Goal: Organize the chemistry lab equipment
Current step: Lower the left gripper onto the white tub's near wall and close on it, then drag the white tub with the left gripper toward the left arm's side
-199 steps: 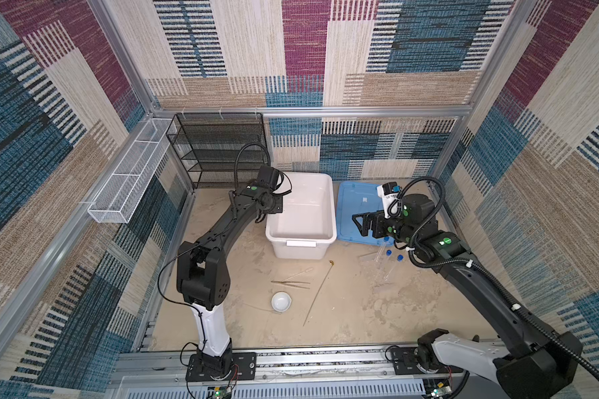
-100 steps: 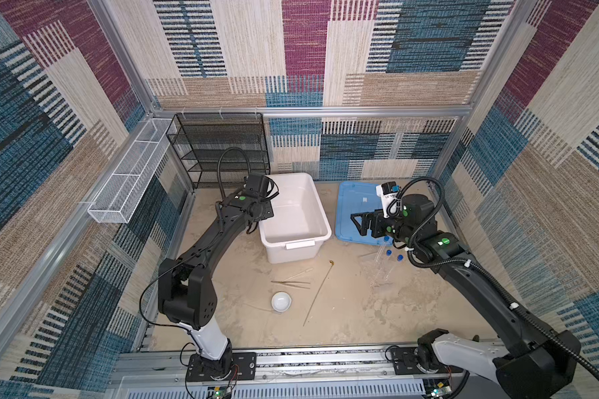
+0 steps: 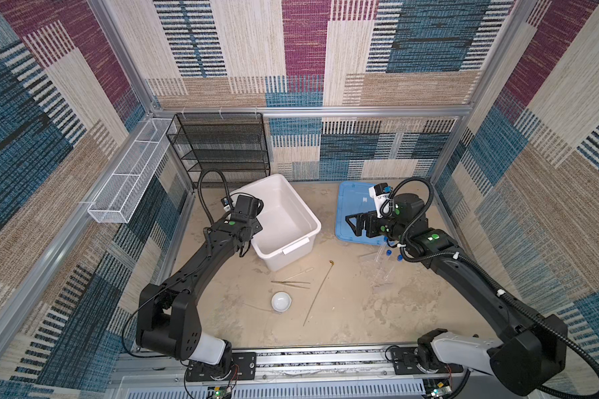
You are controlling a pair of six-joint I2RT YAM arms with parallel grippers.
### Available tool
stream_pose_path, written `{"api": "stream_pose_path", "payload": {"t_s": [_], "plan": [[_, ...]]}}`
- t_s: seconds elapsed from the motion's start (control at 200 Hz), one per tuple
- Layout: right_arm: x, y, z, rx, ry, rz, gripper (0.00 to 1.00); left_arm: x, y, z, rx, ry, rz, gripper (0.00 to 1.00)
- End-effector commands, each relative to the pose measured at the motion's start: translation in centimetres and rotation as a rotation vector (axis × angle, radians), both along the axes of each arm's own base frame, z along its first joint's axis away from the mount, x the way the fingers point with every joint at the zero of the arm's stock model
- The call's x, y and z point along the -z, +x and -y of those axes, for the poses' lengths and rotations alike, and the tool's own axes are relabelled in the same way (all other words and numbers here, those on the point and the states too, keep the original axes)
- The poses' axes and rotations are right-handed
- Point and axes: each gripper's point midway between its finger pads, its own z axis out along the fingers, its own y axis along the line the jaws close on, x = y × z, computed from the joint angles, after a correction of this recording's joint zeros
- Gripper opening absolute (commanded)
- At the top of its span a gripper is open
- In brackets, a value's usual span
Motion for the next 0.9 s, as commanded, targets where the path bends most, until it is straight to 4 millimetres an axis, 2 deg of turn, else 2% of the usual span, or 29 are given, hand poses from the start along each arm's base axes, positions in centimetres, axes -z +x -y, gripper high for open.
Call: {"api": "stream_pose_path", "payload": {"t_s": [0.0,0.115,0.21,0.275,0.371,0.456,0.561,0.626,0.786,0.896], "plan": [[-0.5,0.3,-0.5,-0.013,0.025,0.026,0.99,0.0,1.0,0.0,-0.079,-0.092,0.103,0.12],[-0.3,0.3,-0.5,-0.019,0.019,0.018,0.99,0.3,0.8,0.5,-0.059,-0.116,0.102,0.28],[-0.7,0.0,-0.6,-0.026,0.025,0.024,0.99,0.0,0.1,1.0,-0.029,-0.142,0.101,0.47],[-1.2,-0.2,-0.6,-0.034,0.032,0.033,0.99,-0.5,-0.6,1.4,-0.002,-0.158,0.110,0.61],[-1.3,-0.7,-1.0,-0.065,0.041,0.032,0.99,-1.8,-1.6,1.8,0.048,-0.178,0.126,0.76],[-1.4,-0.9,-1.2,-0.084,0.040,0.032,0.99,-2.0,-2.6,2.8,0.089,-0.227,0.099,0.78],[-1.8,-0.8,-1.1,-0.086,0.027,0.049,0.99,-0.4,-3.7,3.7,0.088,-0.313,0.085,0.78],[-2.5,-0.7,-1.2,-0.093,0.028,0.057,0.99,-0.1,-4.0,4.3,0.096,-0.342,0.092,0.79],[-3.2,-0.5,-1.5,-0.104,0.029,0.066,0.99,-2.0,-5.1,5.5,0.142,-0.336,0.151,0.79],[-3.2,-0.2,-1.5,-0.094,0.026,0.060,0.99,-2.3,-5.8,7.3,0.184,-0.374,0.150,0.79]]}}
